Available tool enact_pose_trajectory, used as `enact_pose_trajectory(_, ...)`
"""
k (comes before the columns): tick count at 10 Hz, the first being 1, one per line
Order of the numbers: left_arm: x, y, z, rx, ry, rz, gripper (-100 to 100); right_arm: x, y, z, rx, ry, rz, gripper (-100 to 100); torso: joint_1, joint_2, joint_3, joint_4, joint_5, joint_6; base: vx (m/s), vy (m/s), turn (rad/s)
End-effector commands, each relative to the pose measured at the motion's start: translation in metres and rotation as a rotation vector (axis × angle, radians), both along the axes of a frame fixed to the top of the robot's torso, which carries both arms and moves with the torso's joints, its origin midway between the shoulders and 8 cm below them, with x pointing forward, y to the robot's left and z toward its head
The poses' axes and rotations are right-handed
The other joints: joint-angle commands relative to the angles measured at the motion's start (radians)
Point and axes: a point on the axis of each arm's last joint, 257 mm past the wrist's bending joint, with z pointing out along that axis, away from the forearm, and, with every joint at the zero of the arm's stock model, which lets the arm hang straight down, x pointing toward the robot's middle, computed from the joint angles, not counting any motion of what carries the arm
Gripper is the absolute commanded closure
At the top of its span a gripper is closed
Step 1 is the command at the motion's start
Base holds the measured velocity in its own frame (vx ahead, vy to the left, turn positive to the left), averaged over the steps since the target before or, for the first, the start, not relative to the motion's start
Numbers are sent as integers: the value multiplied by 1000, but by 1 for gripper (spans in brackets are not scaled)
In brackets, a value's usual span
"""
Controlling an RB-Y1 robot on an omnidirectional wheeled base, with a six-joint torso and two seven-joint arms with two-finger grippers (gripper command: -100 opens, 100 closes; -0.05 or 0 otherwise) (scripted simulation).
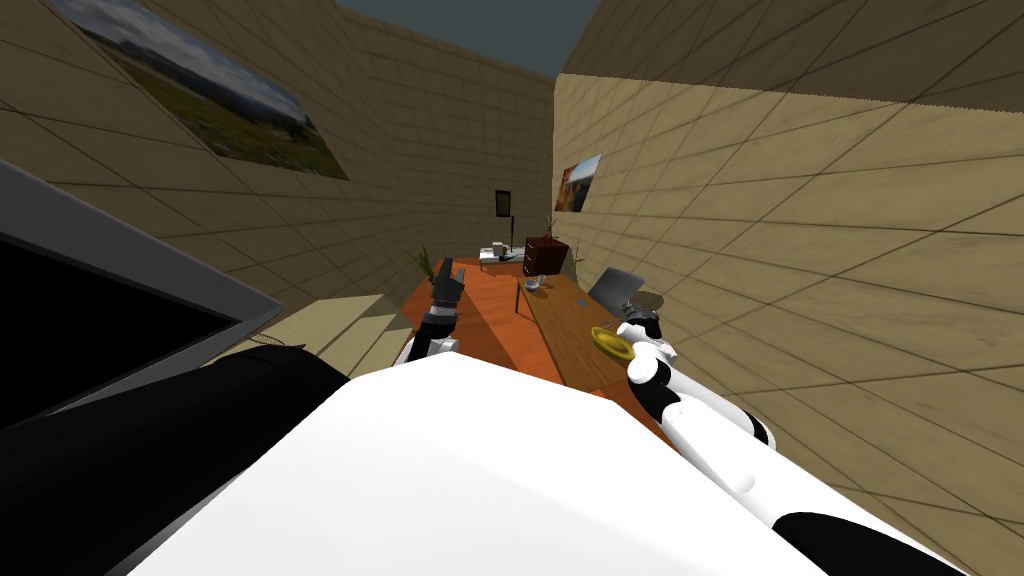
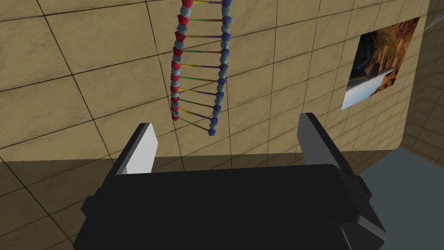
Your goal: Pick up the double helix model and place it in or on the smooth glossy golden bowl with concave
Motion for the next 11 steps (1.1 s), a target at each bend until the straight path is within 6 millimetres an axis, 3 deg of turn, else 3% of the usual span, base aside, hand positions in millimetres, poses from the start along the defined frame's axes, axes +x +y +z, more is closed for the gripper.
enact_pose_trajectory(1,0,0,0,0,0,0,0,0,0,0,0,0,0,-100,0,0,0,0,0,0,0,0,0)
enact_pose_trajectory(4,0,0,0,0,0,0,0,12,7,16,-33,9,48,-100,2,-2,-1,0,0,0,31,36,-106)
enact_pose_trajectory(11,0,0,0,0,0,0,0,22,15,30,-5,-13,89,-100,2,-2,-1,-1,0,0,23,29,-63)
